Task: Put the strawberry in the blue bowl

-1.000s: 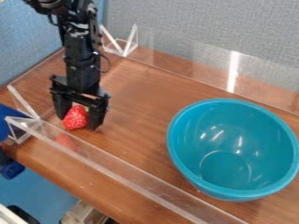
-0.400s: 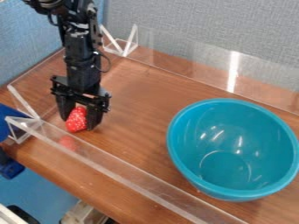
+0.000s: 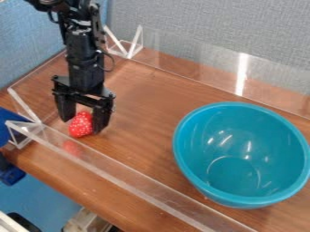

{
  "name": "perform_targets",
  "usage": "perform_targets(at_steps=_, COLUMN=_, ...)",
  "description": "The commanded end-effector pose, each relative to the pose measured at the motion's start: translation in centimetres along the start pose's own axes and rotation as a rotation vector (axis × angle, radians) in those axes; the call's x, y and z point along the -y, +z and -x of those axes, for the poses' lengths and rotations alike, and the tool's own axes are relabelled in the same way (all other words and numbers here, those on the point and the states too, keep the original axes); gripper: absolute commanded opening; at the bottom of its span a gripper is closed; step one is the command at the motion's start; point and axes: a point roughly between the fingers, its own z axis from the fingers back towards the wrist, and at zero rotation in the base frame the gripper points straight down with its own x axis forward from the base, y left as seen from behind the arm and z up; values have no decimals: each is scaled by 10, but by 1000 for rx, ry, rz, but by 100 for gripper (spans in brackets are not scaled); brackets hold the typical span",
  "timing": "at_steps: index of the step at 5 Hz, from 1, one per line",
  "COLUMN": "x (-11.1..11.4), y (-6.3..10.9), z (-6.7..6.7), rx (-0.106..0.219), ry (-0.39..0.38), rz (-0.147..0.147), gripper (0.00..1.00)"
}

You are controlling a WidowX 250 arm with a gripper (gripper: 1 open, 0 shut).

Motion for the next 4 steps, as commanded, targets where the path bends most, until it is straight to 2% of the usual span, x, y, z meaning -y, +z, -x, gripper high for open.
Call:
perform_targets(at_steps=1, x=-7, y=11, z=-3, rx=52, ry=17, rz=-17, gripper=0)
perform_targets(at_steps=4, x=-4, y=28, z=2, rx=75, ry=4, rz=-24, gripper=0)
